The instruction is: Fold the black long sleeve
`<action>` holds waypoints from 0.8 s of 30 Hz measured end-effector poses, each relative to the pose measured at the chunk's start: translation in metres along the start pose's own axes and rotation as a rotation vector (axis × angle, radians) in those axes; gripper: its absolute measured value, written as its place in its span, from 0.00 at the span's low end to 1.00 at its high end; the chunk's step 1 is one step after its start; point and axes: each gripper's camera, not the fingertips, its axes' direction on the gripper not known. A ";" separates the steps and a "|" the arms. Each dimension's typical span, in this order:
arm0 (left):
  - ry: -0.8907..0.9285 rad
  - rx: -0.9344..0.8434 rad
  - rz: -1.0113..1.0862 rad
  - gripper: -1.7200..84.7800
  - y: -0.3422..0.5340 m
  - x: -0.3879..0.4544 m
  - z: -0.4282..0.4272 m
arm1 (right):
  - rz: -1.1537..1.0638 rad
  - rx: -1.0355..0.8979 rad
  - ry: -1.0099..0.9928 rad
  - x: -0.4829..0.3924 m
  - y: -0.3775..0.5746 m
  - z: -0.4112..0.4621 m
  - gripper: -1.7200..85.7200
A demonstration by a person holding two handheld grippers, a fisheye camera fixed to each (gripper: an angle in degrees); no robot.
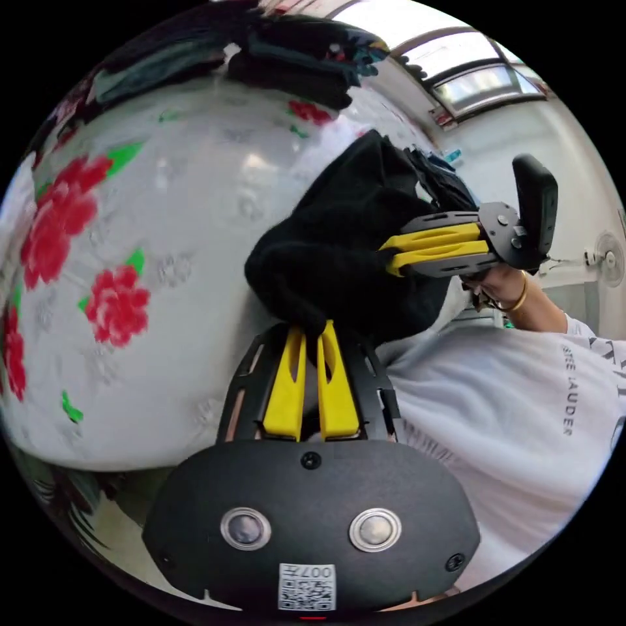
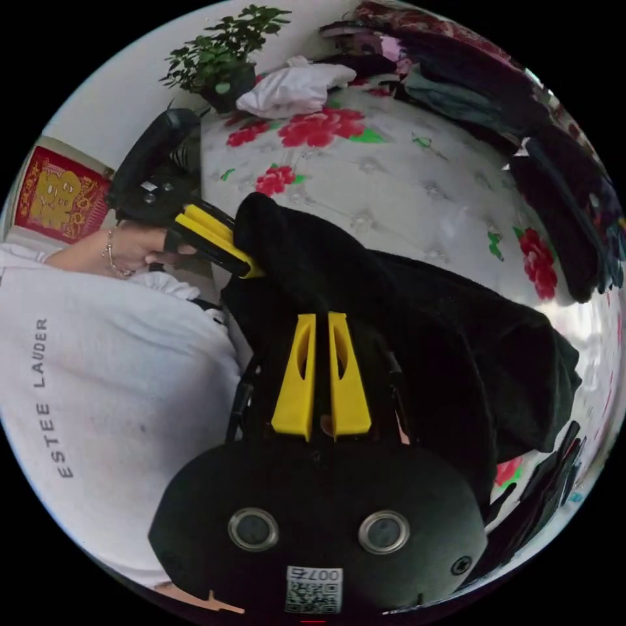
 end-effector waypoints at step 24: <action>0.148 0.412 -0.249 0.20 0.088 0.007 -0.124 | 0.390 0.689 -0.020 0.050 0.090 -0.261 0.02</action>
